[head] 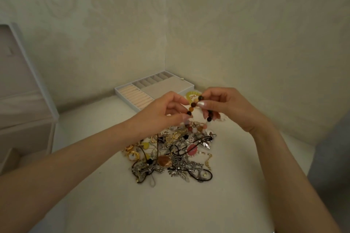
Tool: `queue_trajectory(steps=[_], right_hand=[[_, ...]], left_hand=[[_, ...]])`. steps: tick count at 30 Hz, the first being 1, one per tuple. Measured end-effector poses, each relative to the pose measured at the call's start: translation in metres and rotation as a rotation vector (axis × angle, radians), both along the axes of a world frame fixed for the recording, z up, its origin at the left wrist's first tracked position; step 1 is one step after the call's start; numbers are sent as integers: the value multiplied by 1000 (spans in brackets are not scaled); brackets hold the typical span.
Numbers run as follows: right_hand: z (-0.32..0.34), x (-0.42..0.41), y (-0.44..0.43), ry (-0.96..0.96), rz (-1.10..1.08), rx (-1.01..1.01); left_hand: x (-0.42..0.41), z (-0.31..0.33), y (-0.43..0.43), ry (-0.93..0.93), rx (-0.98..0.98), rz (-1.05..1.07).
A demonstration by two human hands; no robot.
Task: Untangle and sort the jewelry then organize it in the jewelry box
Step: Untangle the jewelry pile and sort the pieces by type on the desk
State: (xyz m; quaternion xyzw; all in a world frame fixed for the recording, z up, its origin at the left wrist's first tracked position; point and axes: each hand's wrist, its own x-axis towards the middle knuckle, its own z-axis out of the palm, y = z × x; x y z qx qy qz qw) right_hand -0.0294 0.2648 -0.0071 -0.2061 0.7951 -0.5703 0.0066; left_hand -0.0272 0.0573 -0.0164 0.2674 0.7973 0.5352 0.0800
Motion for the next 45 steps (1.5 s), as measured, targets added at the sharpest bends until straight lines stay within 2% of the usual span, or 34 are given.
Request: queue_trajectory(steps=[5, 8, 12, 15, 22, 30, 34, 37, 41, 45], right_hand=[[-11, -13, 12, 128, -344, 34], [-17, -21, 21, 127, -496, 130], [-23, -24, 33, -64, -518, 162], [-31, -26, 41, -153, -550, 267], [-44, -37, 56, -147, -808, 463], [-46, -36, 49, -66, -977, 618], [-46, -35, 46, -1, -980, 636], [-42, -35, 39, 69, -915, 476], [-30, -26, 14, 85, -624, 220], [-22, -11, -16, 71, -252, 204]], left_hand=[[-9, -3, -6, 39, -51, 135], [-12, -5, -10, 28, -92, 186], [-14, -8, -13, 4, -145, 233], [-14, -7, -12, 8, -154, 245], [-11, -5, -11, 26, -177, 239], [-12, -3, -13, 53, -202, 241], [-15, 2, -19, 67, -245, 235], [-18, 10, -28, 76, -422, 99], [-18, 19, -38, 27, -713, -165], [-14, 24, -41, -83, -880, -281]])
